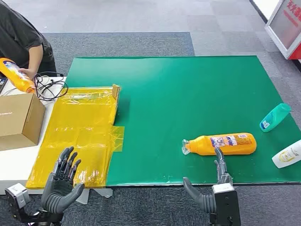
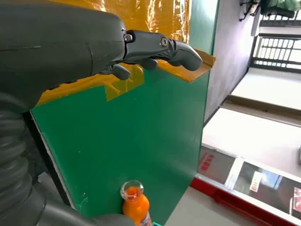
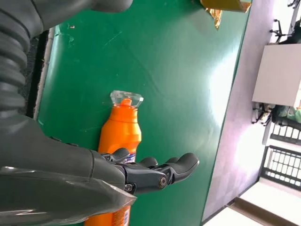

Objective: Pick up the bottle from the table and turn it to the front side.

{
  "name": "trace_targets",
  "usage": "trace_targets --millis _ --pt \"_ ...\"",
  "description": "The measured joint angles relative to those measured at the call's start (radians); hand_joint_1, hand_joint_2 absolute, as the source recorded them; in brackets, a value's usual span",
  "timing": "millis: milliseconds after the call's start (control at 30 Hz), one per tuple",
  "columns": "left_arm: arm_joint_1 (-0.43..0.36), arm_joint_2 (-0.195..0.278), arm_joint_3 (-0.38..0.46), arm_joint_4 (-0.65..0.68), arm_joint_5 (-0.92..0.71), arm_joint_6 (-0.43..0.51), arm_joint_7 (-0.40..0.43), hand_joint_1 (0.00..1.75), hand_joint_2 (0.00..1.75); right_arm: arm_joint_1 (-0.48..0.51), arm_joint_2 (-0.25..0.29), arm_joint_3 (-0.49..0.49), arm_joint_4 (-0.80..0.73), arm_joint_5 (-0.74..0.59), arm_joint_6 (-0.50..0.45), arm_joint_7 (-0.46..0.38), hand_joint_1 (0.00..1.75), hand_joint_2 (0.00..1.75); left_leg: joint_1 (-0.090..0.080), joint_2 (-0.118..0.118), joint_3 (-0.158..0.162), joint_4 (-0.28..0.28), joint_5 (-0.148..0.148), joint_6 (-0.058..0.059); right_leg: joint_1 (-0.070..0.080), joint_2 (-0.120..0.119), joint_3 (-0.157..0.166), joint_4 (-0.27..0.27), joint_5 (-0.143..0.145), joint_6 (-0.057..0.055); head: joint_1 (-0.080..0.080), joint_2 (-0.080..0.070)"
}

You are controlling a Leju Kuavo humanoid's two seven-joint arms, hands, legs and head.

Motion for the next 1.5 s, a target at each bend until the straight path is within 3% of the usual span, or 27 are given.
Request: trace_targets --millis 167,233,433,633,767,967,1200,1367,1500 --pt "-0.007 -0.001 0.019 0.016 -0.016 -0.017 -0.003 0.0 1.75 -0.011 0.0 0.008 0.006 0.021 -0.005 0.002 0.0 1.75 0.0 0.0 0.0 0.0 0.0 0.0 0.0 0.0 0.0 0.0 0.0 0.0 0.0 0.0" --pt "-0.009 -0.001 0.026 0.021 -0.027 -0.027 -0.003 0.0 1.75 -0.012 0.0 0.008 0.008 0.087 -0.023 0.02 0.0 1.75 0.0 0.0 0.0 0.0 0.0 0.0 0.0 0.0 0.0 0.0 0.0 0.0 0.0 0.0" --pt "-0.015 -0.003 0.043 0.033 -0.059 -0.044 -0.009 0.0 1.75 -0.007 -0.001 -0.01 0.006 0.38 -0.066 0.163 0.0 1.75 0.0 0.0 0.0 0.0 0.0 0.0 0.0 0.0 0.0 0.0 0.0 0.0 0.0 0.0" --pt "-0.019 -0.001 0.046 0.042 -0.068 -0.051 -0.02 0.0 1.75 -0.023 -0.031 -0.087 0.004 0.511 -0.011 0.259 0.0 1.75 0.0 0.0 0.0 0.0 0.0 0.0 0.0 0.0 0.0 0.0 0.0 0.0 0.0 0.0" --pt "-0.028 0.003 0.047 0.054 -0.069 -0.058 -0.026 0.0 1.75 -0.057 -0.089 -0.134 0.019 0.583 0.074 0.317 0.0 1.75 -0.001 0.0 0.0 0.0 0.0 0.0 -0.001 0.0 0.0 0.0 0.0 0.0 0.0 0.0" --pt "-0.04 0.014 0.048 0.075 -0.068 -0.063 -0.023 0.0 1.75 -0.101 -0.17 -0.171 0.06 0.591 0.144 0.345 0.0 1.75 0.0 0.0 0.0 0.0 0.0 0.0 -0.001 0.0 0.0 0.0 0.0 0.0 0.0 0.0" --pt "-0.058 0.05 0.029 0.122 -0.062 -0.062 -0.007 0.0 1.75 -0.188 -0.31 -0.171 0.179 0.534 0.354 0.338 0.0 1.75 -0.001 0.0 0.0 0.0 0.0 0.001 -0.001 0.0 0.0 0.0 0.001 0.001 0.0 0.0" --pt "-0.065 0.081 0.008 0.139 -0.052 -0.058 -0.001 0.0 1.75 -0.306 -0.412 -0.161 0.32 0.521 0.5 0.32 0.0 1.75 -0.002 0.0 0.0 0.0 0.001 0.002 -0.002 0.0 0.0 0.0 0.002 0.002 0.0 0.0" --pt "-0.068 0.097 -0.002 0.144 -0.047 -0.056 0.001 0.0 1.75 -0.399 -0.471 -0.138 0.413 0.529 0.55 0.318 0.0 1.75 -0.002 0.0 0.0 0.0 0.001 0.002 -0.002 0.0 -0.001 0.0 0.002 0.003 0.0 0.0"
